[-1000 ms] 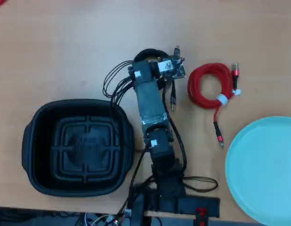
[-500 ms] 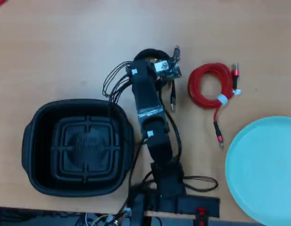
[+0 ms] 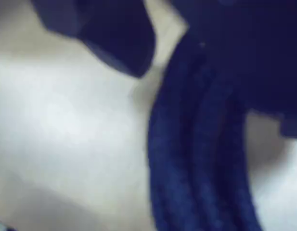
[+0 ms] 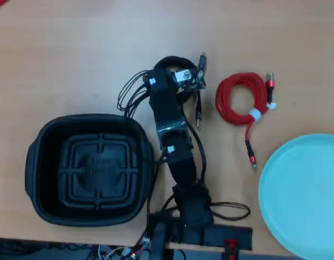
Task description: Put a black charging cable in a black bowl and put a red charging cable in a green bowl
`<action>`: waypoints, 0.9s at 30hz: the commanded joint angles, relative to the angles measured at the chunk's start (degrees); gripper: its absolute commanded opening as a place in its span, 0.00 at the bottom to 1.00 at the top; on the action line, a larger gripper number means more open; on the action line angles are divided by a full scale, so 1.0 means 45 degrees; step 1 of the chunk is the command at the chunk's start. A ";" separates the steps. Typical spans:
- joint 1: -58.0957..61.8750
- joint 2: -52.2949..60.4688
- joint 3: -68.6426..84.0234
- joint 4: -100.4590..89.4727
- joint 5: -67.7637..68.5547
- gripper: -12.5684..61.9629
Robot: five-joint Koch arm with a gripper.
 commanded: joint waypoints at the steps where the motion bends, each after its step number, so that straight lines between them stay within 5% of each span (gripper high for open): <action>1: -0.0020 -0.0098 -0.1133 0.0000 0.0117 0.60; 7: 0.0000 -0.0332 -0.1309 0.0039 0.0117 0.49; 15: 0.0137 -0.0313 -0.1309 0.0156 0.0117 0.06; 27: 0.0137 0.0078 -0.1758 0.1211 0.0117 0.07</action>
